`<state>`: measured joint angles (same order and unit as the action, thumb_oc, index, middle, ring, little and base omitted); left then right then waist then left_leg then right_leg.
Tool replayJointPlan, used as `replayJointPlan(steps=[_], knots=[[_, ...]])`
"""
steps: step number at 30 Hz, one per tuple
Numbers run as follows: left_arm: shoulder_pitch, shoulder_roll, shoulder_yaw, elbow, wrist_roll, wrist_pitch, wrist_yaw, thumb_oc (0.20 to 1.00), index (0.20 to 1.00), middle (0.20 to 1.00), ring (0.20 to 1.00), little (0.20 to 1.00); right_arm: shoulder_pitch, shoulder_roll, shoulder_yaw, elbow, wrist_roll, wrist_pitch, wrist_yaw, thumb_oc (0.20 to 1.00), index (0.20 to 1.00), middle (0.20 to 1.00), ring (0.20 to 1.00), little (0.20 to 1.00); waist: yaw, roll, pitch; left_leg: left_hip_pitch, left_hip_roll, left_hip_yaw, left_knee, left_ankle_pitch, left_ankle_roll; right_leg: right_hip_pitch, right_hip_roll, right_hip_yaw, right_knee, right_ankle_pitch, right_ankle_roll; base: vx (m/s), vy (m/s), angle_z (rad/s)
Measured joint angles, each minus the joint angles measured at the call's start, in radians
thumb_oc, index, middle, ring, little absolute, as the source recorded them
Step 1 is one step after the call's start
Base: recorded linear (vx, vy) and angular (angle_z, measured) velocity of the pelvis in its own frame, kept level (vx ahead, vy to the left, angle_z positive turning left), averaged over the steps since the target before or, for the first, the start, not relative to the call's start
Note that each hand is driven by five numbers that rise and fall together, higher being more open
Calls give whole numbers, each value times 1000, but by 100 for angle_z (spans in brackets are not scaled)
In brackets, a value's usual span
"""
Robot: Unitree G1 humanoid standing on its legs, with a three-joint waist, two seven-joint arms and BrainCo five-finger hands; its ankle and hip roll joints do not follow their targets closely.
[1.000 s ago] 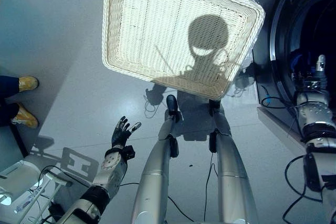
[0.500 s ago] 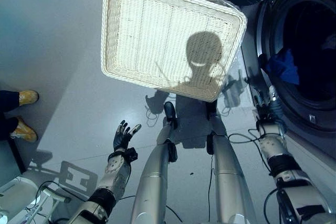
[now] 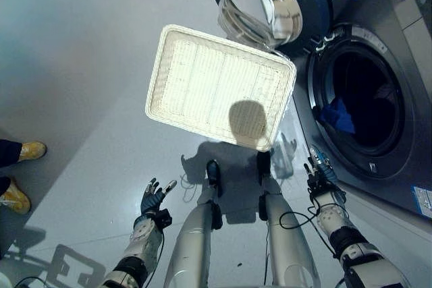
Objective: Put the clothes into the washing machine.
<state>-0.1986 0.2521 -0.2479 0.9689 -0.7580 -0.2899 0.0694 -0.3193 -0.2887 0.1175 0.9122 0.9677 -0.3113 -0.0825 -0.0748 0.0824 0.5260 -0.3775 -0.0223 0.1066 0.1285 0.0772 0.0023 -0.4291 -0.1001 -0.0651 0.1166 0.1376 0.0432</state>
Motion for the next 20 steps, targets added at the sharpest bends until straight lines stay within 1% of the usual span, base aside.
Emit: replayJointPlan(steps=[2, 4, 5, 6, 8, 9, 10, 11, 12, 14, 15, 17, 18, 20], knots=[[12, 0, 8, 9, 5, 1, -53, 1000, 1000, 1000, 1000, 1000, 34, -7, 16, 19, -103, -32, 15, 1000, 1000, 1000, 1000, 1000, 11, -4, 1, 63, 1, 0, -22, 0, 0, 63, 0, -3, -20, 0, 3, 45, -9, 1], [39, 15, 30, 41, 31, 6, -117, 1000, 1000, 1000, 1000, 1000, 60, -8, 43, 39, -248, -53, 35, 1000, 1000, 1000, 1000, 1000, 18, -28, -25, 121, 2, -4, -53, -3, 6, 120, -3, -10, -42, -7, 2, 135, -49, 6], [42, 16, 36, 61, 36, 15, -129, 1000, 1000, 1000, 1000, 1000, 68, -10, 52, 56, -291, -53, 40, 1000, 1000, 1000, 1000, 1000, 17, -38, -35, 137, 3, -5, -60, -3, 5, 137, -3, -13, -49, -7, 3, 99, -47, 13], [48, 19, 36, 93, 38, 27, -150, 1000, 1000, 1000, 1000, 1000, 80, -10, 58, 94, -351, -53, 51, 1000, 1000, 1000, 1000, 1000, 22, -50, -57, 165, 4, -10, -75, -3, 5, 169, -3, -25, -65, -7, 3, 134, -72, 15], [73, 20, 35, 122, 45, 40, -170, 1000, 1000, 1000, 1000, 1000, 120, -9, 66, 139, -413, -53, 54, 1000, 1000, 1000, 1000, 1000, 36, -69, -125, 190, 7, -14, -100, -2, 3, 196, -1, -34, -89, -7, 2, 141, -72, 9], [80, 21, 37, 134, 62, 42, -179, 1000, 1000, 1000, 1000, 1000, 128, -9, 73, 162, -452, -54, 52, 1000, 1000, 1000, 1000, 1000, 38, -77, -144, 208, 9, -14, -117, -1, 1, 214, 0, -37, -105, -6, 3, 57, -30, 8], [89, 23, 34, 166, 95, 56, -194, 1000, 1000, 1000, 1000, 1000, 139, -8, 92, 204, -524, -54, 50, 1000, 1000, 1000, 1000, 1000, 39, -87, -171, 248, 11, -15, -145, 5, -4, 263, 2, -45, -141, 3, 9, 104, -54, 16], [119, 26, 34, 180, 137, 68, -210, 1000, 1000, 1000, 1000, 1000, 174, -3, 98, 225, -603, -54, 47, 1000, 1000, 1000, 1000, 1000, 41, -103, -231, 276, 16, -15, -169, 6, -5, 292, 8, -55, -164, 0, 5, 179, -85, 19], [123, 27, 33, 202, 170, 80, -229, 1000, 1000, 1000, 1000, 1000, 183, -3, 126, 245, -656, -48, 39, 1000, 1000, 1000, 1000, 1000, 44, -114, -269, 305, 18, -21, -193, 9, -10, 326, 14, -63, -193, 3, 6, 197, -93, 20], [124, 24, 32, 240, 204, 115, -251, 1000, 1000, 1000, 1000, 1000, 190, -4, 147, 267, -706, -16, 40, 1000, 1000, 1000, 1000, 1000, 43, -115, -279, 367, 20, -29, -222, 15, -20, 391, 21, -76, -210, -3, 4, 149, -60, 20], [141, 23, 28, 243, 235, 135, -276, 1000, 1000, 1000, 1000, 1000, 222, 2, 153, 275, -738, 11, 46, 1000, 1000, 1000, 1000, 1000, 42, -117, -331, 382, 24, -33, -223, 0, -24, 412, 24, -82, -210, -27, 6, 132, -39, 13], [138, 24, 29, 246, 248, 155, -292, 1000, 1000, 1000, 1000, 1000, 223, 8, 153, 289, -753, 36, 55, 1000, 1000, 1000, 1000, 1000, 50, -116, -356, 394, 27, -40, -223, -8, -27, 430, 28, -85, -210, -36, 4, 161, -52, 11], [134, 23, 20, 248, 282, 175, -308, 1000, 1000, 1000, 1000, 1000, 226, 15, 153, 304, -769, 70, 65, 1000, 1000, 1000, 1000, 1000, 64, -115, -366, 423, 31, -49, -223, -14, -28, 462, 31, -93, -210, -45, 2, 168, -48, 23], [143, 18, 11, 249, 316, 193, -325, 1000, 1000, 1000, 1000, 1000, 254, 27, 153, 320, -779, 111, 84, 1000, 1000, 1000, 1000, 1000, 64, -112, -411, 442, 34, -56, -222, -20, -31, 491, 34, -107, -210, -62, -4, 150, -41, 27]])
